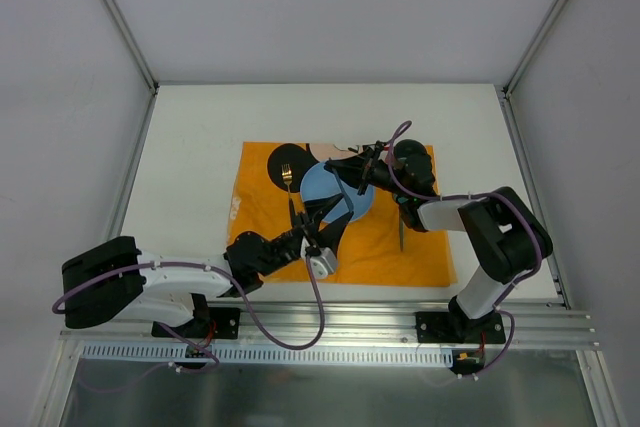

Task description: Set the dinner table for one person

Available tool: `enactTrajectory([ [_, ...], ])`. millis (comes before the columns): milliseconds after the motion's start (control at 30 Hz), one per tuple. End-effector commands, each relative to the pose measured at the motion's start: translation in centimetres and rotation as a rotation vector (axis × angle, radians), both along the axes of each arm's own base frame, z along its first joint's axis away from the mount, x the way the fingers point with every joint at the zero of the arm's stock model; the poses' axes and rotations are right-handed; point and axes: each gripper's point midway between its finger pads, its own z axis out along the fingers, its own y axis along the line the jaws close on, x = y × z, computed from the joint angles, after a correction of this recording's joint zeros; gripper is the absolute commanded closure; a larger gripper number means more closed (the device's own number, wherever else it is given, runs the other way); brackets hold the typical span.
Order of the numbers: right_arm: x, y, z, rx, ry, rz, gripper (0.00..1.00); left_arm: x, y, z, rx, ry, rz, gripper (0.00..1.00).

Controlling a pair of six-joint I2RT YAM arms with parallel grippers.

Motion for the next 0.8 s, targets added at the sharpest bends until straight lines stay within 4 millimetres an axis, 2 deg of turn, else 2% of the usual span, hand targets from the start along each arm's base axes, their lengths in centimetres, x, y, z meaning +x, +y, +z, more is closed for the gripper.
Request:
enactTrajectory([
  [0,-2.2,-0.5,6.7,0.142,-0.231,0.017,1.00,0.8,-0.1,1.8,-0.057,-0.004,0.012,0.55],
  [233,-3.0,-0.3,7.4,0.150,-0.258,0.030,1.00,2.0,0.5,2.3,-0.068,-0.028,0.055,0.53],
  [333,-3.3,-0.4,7.3,0.150,-0.258,0.032,1.00,2.4,0.8,2.3,-0.071,-0.029,0.070,0.57],
  [467,-3.4,-0.4,7.1,0.146,-0.257,0.028,1.00,2.8,1.0,2.5,-0.076,-0.033,0.085,0.68],
  [567,-3.6,-0.5,6.9,0.142,-0.256,0.027,1.00,3.1,1.1,2.7,-0.085,-0.031,0.101,0.82],
  [600,-3.6,-0.5,6.8,0.141,-0.255,0.025,1.00,3.3,1.2,2.7,-0.090,-0.025,0.114,0.92],
  [767,-3.8,-0.4,6.8,0.142,-0.258,0.029,1.00,3.6,1.4,3.0,-0.105,-0.029,0.135,1.00],
])
